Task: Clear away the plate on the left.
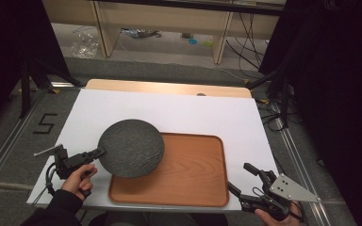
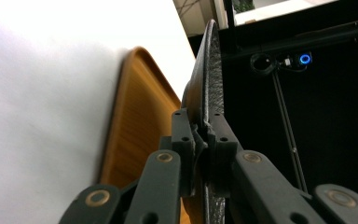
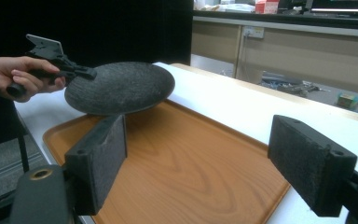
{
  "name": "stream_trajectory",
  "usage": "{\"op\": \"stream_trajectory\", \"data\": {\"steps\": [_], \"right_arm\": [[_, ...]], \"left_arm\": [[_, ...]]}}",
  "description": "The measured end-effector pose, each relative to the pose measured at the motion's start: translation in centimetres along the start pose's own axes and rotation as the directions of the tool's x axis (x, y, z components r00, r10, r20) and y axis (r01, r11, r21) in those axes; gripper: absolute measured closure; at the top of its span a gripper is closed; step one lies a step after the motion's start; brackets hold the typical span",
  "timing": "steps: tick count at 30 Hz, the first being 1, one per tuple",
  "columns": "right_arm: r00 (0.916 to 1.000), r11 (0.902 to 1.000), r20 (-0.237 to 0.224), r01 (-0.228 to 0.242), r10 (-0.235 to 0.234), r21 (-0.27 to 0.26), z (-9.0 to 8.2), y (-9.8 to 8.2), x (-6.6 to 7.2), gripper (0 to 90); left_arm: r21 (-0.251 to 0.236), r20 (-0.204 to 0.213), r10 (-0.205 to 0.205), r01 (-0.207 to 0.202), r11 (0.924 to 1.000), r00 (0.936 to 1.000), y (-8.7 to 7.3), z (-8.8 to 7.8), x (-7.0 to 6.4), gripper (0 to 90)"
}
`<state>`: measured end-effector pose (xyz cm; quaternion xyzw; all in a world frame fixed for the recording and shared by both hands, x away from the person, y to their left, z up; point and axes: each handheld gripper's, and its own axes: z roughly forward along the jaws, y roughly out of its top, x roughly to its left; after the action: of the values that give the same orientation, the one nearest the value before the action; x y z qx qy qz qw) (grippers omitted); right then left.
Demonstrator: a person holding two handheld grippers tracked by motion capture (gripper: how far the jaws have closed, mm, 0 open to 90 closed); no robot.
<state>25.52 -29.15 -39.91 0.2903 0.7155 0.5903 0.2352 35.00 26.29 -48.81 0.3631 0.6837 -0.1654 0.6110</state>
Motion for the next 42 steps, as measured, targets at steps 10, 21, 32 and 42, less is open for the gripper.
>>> {"op": "stream_trajectory", "data": {"steps": [10,21,32,42], "right_arm": [[0.9996,0.9992,0.024,0.011,-0.012,0.039,-0.3,0.1,0.0,20.8],[0.9997,0.9992,0.023,0.009,-0.009,0.04,-0.4,0.1,0.0,20.8],[0.9997,0.9991,0.02,0.01,-0.011,0.041,-0.4,0.1,0.0,20.7],[1.0,1.0,0.003,0.002,-0.002,-0.004,0.0,0.0,0.1,20.8]], "left_arm": [[0.052,0.006,0.012,-0.012,0.9986,0.9999,-1.7,1.7,-0.7,82.4],[0.123,-0.013,0.018,-0.016,0.9923,0.9998,-3.6,3.6,-1.1,82.6],[0.224,-0.041,0.043,-0.033,0.9741,0.9982,-5.6,5.6,-1.6,82.2],[0.311,-0.056,0.09,-0.068,0.948,0.9943,-6.9,7.0,-1.7,82.8]]}}
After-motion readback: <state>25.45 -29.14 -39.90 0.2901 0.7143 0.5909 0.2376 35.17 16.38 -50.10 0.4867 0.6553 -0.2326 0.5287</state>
